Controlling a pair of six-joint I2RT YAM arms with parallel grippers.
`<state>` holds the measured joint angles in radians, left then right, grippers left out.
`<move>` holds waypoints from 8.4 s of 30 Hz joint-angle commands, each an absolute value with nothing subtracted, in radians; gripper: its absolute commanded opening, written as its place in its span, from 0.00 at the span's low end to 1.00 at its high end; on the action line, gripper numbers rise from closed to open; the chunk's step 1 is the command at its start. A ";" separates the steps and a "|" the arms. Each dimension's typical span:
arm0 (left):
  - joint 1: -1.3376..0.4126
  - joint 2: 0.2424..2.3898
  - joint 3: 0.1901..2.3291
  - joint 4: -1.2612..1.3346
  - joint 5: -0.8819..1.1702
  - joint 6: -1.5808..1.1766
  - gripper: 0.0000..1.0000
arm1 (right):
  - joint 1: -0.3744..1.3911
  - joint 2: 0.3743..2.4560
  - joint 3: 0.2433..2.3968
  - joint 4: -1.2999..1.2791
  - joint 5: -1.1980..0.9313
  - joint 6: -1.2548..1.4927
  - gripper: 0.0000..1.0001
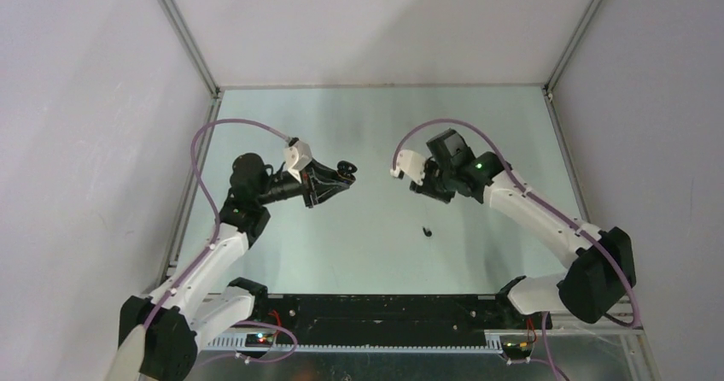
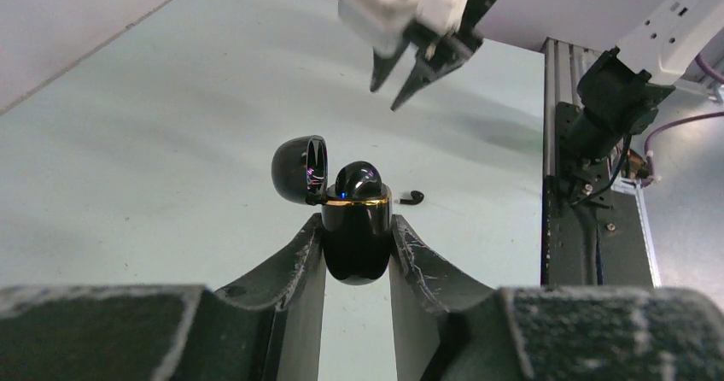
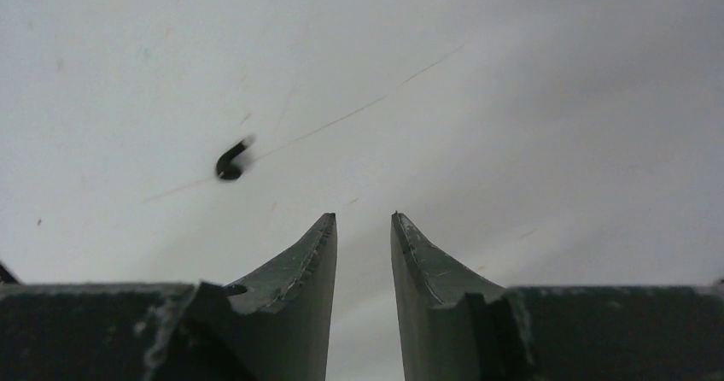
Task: Insert the wireless bluetooth earbuds into the charging case
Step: Place the earbud at the center of the board, then pick up the earbud from the center of the board, then place the earbud in the charging case.
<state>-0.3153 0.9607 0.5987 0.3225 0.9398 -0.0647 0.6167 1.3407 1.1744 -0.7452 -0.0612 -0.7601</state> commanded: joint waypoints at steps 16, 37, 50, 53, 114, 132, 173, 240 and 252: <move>-0.316 0.910 0.519 0.511 0.970 -0.118 0.00 | 0.613 1.449 0.895 -0.673 -0.284 -0.837 0.59; -0.322 0.911 0.511 0.536 0.973 -0.133 0.00 | 0.645 1.587 0.842 -0.424 0.011 -0.746 0.65; -0.326 0.924 0.515 0.545 0.973 -0.140 0.00 | 0.641 1.644 0.870 -0.344 0.162 -0.757 0.67; -0.329 0.930 0.515 0.551 0.968 -0.140 0.00 | 0.631 1.673 0.918 -0.345 0.182 -0.739 0.67; -0.333 0.922 0.508 0.552 0.973 -0.135 0.00 | 0.476 2.186 1.650 -1.195 -0.359 -0.653 0.47; -0.337 0.929 0.508 0.558 0.973 -0.139 0.00 | 0.481 2.201 1.635 -1.208 -0.374 -0.664 0.41; -0.338 0.934 0.505 0.554 0.972 -0.135 0.00 | 0.455 1.908 1.569 -1.042 -0.377 -0.661 0.12; -0.347 0.994 0.502 0.718 1.009 -0.318 0.00 | 1.168 1.355 1.316 -0.333 0.332 -0.604 0.11; -0.347 0.995 0.500 0.719 1.010 -0.316 0.00 | 1.179 1.356 1.317 -0.346 0.334 -0.602 0.10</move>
<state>-0.3428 1.0107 0.5030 0.6712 0.9989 -0.3069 1.1706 1.3499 1.3109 -0.3588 0.3210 -0.6033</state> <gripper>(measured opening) 0.329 0.216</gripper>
